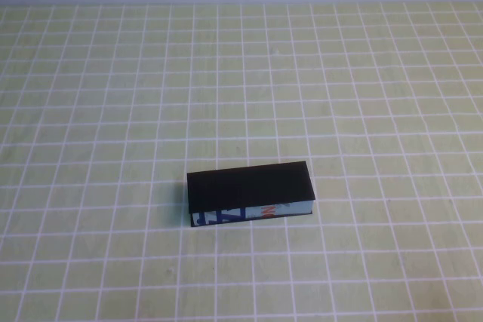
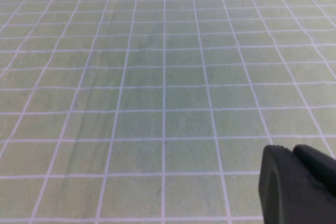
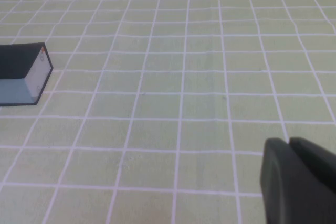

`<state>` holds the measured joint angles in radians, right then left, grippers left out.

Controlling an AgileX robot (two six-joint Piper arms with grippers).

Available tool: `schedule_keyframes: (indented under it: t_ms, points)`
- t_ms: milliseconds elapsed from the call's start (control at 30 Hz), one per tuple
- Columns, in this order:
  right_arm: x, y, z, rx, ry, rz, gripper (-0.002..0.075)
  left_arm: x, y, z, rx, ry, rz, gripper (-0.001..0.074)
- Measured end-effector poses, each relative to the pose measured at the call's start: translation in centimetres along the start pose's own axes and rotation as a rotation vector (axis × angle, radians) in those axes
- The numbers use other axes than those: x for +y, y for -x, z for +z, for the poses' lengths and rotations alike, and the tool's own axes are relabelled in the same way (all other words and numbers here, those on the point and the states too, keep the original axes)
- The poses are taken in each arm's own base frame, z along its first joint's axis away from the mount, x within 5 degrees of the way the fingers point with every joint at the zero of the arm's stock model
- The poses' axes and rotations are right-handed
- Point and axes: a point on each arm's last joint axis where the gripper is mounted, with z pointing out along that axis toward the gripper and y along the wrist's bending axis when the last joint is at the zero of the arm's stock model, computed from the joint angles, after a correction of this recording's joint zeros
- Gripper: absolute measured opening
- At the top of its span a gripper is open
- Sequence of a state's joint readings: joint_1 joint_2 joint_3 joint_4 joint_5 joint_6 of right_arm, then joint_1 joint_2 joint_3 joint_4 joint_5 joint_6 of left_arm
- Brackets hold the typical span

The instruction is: Take glasses out of glasses case

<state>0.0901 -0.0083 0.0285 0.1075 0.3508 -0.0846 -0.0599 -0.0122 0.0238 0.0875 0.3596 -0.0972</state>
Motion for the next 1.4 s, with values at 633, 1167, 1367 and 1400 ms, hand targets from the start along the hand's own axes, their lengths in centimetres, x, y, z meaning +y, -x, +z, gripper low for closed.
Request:
schedule_keyframes:
  t_ms: [633,1167,1367,1400]
  points:
    - [0.00,0.00,0.00,0.000,0.000,0.000,-0.0018,0.00,0.00,0.00,0.000,0.000,0.000,-0.0003]
    - [0.00,0.00,0.00,0.000,0.000,0.000,-0.0018,-0.02,0.01,0.00,-0.001,-0.002,-0.005,-0.0003]
    - [0.00,0.00,0.00,0.000,0.000,0.000,-0.0018,-0.29,0.40,-0.01,-0.042,-0.033,-0.083,-0.0003]
    - [0.00,0.00,0.00,0.000,0.000,0.000,-0.0018,-0.35,0.49,-0.02,-0.052,-0.041,-0.105,-0.0003]
